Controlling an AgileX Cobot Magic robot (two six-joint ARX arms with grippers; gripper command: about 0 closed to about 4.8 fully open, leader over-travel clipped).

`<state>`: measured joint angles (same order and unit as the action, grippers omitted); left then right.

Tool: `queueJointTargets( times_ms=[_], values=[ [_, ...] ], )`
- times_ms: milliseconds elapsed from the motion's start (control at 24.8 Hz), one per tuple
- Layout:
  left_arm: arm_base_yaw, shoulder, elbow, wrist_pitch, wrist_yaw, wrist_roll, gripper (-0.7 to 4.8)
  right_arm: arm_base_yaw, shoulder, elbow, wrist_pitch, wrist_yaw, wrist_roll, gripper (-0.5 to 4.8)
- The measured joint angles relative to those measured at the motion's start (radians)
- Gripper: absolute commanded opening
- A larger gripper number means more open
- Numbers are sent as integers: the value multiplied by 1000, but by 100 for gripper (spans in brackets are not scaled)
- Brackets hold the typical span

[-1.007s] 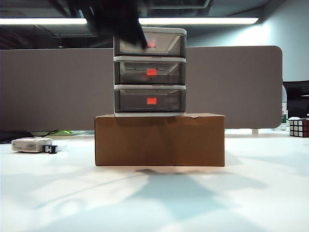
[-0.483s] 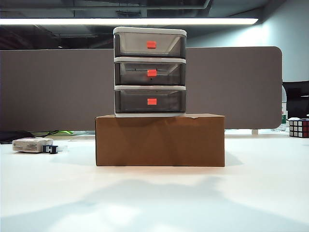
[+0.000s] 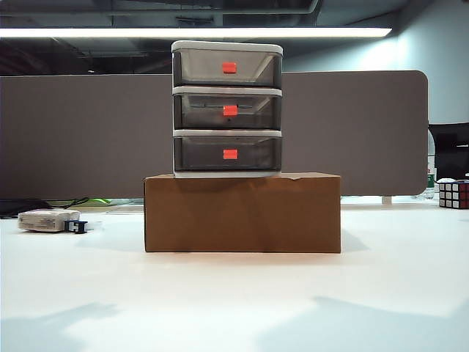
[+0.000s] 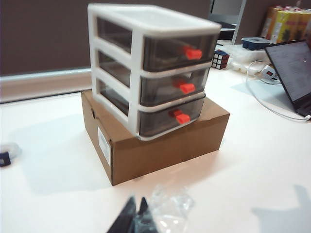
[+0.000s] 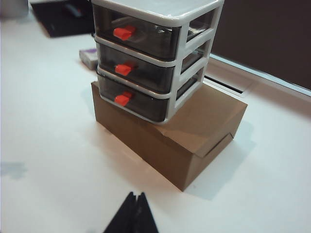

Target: Open the second layer of the drawer on the table, pick up the earphone case on the table and put it in, and finally close the drawer.

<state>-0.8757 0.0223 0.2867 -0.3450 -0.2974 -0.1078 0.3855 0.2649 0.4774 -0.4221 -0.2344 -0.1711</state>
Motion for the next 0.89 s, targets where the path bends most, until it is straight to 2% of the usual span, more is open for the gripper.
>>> queueJointTargets(
  times_ms=[121,242,443,604,765,886],
  values=[
    [0,-19,-120,183,4,98,-6,4,-180,-198,135,-12,48,-5],
    [1,-20,-207,316,13,119,-6,4,-262,-301,177,-31,89,-5],
    [6,-21,-283,420,69,130,-6,4,-263,-380,235,-55,96,-5],
    [29,-20,-285,436,71,149,-6,3,-263,-420,339,-52,105,-5],
    [130,-21,-286,436,84,159,-6,-3,-263,-470,399,-29,118,-5],
    [256,-20,-286,436,162,160,-6,-29,-263,-470,409,-23,125,-5]
  ],
)
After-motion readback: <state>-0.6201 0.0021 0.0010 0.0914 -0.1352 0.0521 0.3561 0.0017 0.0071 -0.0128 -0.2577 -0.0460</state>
